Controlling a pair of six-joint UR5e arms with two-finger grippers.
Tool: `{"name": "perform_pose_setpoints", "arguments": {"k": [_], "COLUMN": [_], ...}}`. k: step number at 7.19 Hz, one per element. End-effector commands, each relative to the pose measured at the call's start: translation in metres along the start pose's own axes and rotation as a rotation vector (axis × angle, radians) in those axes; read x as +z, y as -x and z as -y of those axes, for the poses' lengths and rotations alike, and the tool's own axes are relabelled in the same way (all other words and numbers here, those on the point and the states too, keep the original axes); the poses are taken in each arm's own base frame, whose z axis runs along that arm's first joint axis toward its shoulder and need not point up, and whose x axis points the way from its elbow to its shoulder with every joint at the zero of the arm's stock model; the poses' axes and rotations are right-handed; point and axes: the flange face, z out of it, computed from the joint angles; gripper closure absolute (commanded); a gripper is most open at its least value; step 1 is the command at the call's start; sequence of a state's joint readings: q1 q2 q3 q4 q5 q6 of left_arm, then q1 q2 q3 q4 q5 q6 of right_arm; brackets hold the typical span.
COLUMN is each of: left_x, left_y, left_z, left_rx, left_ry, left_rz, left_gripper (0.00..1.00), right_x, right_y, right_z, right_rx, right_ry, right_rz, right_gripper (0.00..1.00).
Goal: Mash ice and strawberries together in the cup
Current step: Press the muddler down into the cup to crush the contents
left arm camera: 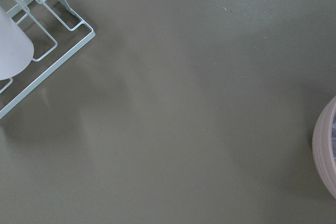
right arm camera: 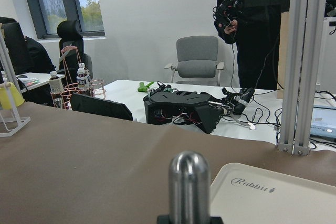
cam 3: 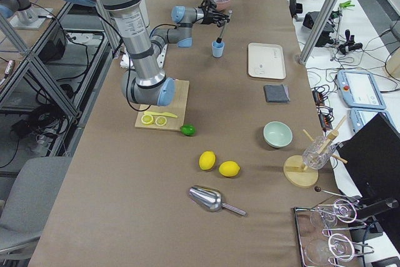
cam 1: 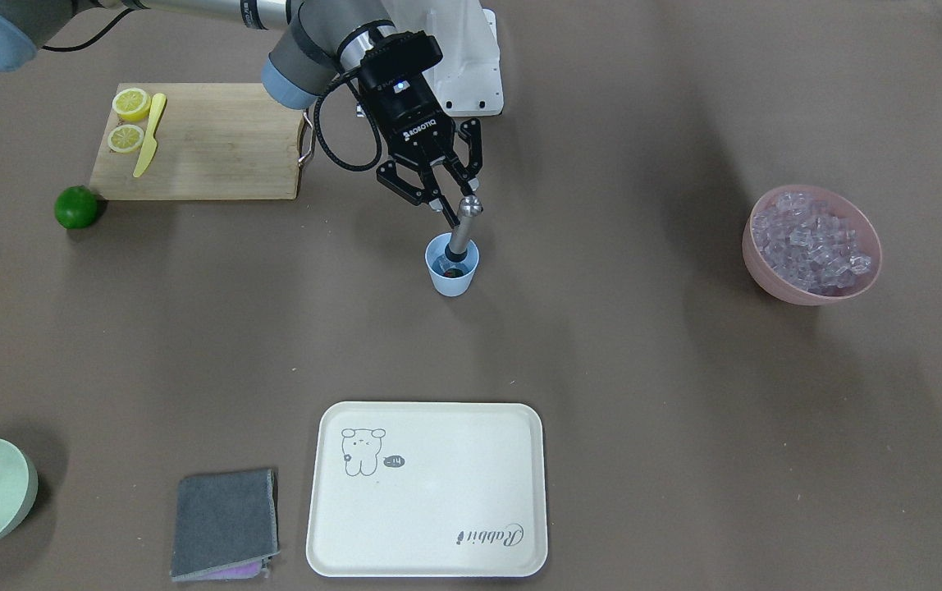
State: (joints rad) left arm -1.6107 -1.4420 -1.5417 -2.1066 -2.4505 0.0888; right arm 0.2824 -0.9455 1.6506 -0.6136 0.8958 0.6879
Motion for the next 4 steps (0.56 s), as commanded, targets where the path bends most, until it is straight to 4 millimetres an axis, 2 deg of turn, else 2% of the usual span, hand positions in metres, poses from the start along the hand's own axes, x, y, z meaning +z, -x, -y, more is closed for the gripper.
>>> {"name": "perform_pose_setpoints", "arguments": {"k": [1,4], "left_x": [0.002,0.002], "left_y": [0.002,0.002], "left_z": [-0.002,-0.002], "left_rx": [-0.002,-0.004], "left_ry": [0.003,0.003], "left_rz": [-0.001,0.000], "left_gripper": [0.03,0.03], "right_x": [0.004,0.014], "right_y": [-0.001,0.000], "right_z": [-0.012,-0.024], "right_rx": [-0.013,-0.024], "right_ry": [0.017,0.031], "right_rz": [-0.008,-0.015], "right_gripper": [1.00,1.00]}}
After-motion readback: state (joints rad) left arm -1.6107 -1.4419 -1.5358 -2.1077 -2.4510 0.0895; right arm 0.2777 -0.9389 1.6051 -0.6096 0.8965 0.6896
